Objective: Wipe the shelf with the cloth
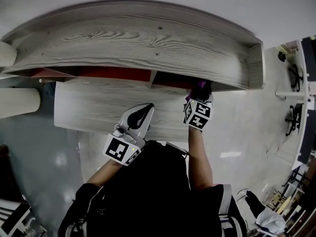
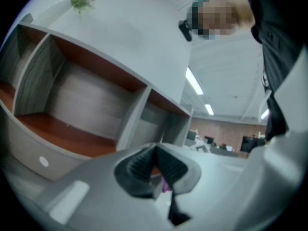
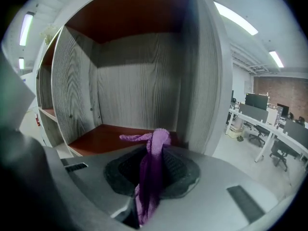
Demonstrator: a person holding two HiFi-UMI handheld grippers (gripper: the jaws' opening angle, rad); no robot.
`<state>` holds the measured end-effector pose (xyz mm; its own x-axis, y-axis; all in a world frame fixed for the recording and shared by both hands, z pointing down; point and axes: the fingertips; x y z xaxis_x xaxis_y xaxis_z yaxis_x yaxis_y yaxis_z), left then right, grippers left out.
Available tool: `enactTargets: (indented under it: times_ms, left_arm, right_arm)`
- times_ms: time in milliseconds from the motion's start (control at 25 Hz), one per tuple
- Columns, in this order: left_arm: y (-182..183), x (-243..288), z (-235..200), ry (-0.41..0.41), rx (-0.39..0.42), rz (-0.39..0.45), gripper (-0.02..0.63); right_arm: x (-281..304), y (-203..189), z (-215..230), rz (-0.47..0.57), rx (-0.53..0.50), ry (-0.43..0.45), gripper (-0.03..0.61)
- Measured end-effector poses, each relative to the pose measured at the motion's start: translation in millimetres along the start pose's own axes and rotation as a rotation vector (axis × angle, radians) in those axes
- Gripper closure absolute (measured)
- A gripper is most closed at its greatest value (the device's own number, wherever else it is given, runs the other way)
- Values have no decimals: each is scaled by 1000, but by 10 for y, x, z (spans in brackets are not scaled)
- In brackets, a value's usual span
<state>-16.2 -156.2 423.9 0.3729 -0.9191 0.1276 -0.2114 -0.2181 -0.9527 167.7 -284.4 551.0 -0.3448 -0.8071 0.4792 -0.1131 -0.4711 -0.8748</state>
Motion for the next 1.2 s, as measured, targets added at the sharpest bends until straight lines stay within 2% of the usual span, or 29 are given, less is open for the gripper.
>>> enactTargets:
  times_ms: [280,680,920,1200]
  left_arm:
    - [33,-96,-76,6,-8,13,611]
    - [86,-245,-118,20,-14,40,611]
    - [99,-352,-100,26,-23,53,611]
    - [124,-508,-137,57,-29,73,611]
  right_arm:
    - [71,10,-107,-42,-34,29,526]
    - [249,22,-654,-93,-122,150,526]
    - [296,29,-913,-102,-185,194,526]
    - [352,37,-1230,-127,-237,297,526]
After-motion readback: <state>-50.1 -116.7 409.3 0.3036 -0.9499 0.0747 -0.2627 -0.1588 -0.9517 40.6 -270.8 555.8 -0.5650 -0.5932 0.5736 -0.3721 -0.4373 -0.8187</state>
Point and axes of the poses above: the fingertips, and each gripper's own axes: x forward along the fingers, z to its right, y out of its top, and after that the axes turned 14 degrees about y, right-handed
